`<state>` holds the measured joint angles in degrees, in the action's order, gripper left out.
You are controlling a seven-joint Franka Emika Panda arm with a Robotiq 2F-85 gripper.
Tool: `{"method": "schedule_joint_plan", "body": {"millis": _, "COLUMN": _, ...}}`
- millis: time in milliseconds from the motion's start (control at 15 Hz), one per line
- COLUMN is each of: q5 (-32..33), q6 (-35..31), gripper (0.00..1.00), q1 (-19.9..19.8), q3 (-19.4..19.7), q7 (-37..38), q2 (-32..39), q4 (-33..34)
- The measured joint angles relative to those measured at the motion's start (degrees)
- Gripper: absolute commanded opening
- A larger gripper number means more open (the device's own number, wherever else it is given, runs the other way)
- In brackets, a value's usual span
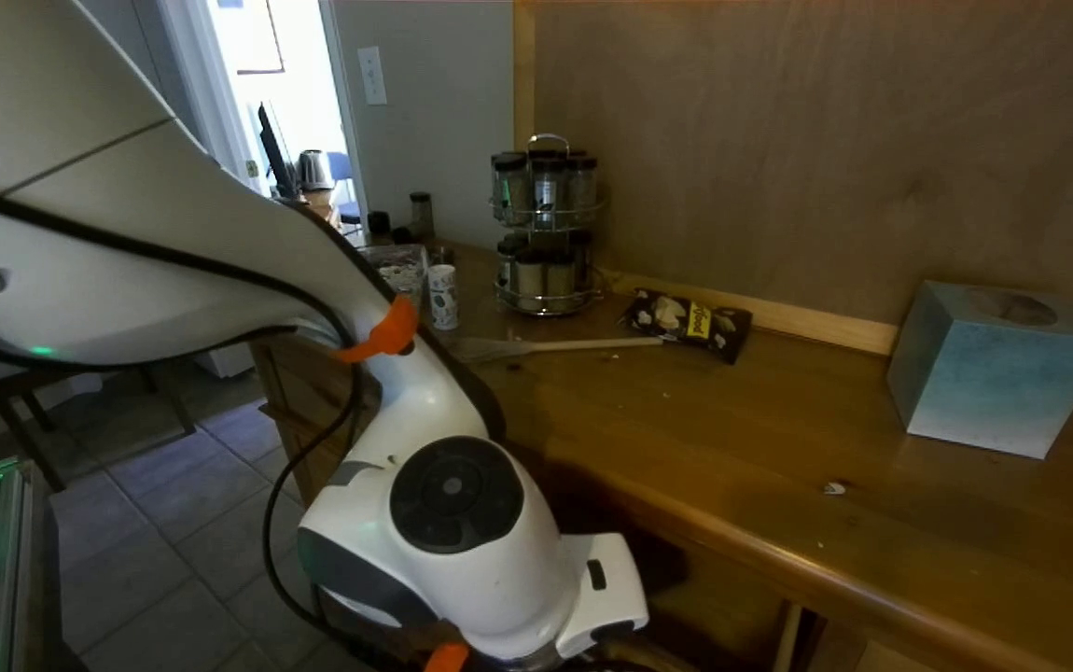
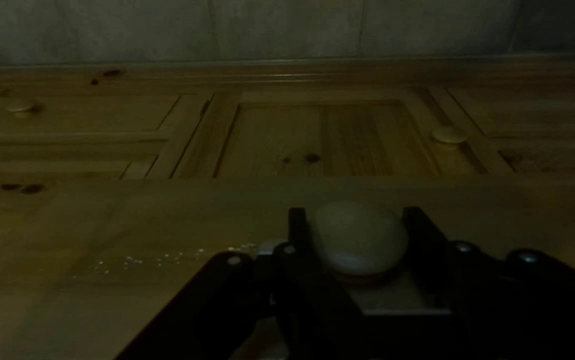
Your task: Open the top right drawer
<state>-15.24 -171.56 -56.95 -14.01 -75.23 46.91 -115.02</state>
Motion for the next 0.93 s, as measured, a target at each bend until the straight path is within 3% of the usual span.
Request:
{"method": "schedule_joint_plan", "body": {"millis": 533, "q5": 4.9, "q6": 0.01, "gripper": 0.25, "q1": -3.59, "q3": 2.34, "q7": 1.53, "q2": -2.99, "q4": -5.23}}
{"method": "schedule_joint_plan", "body": {"millis": 933, "q5": 7.84, "q6": 0.26, "gripper": 0.25, "q1": -4.15, "q3": 4.1, "q7": 2.8, "q2": -3.97, "q4": -6.72}}
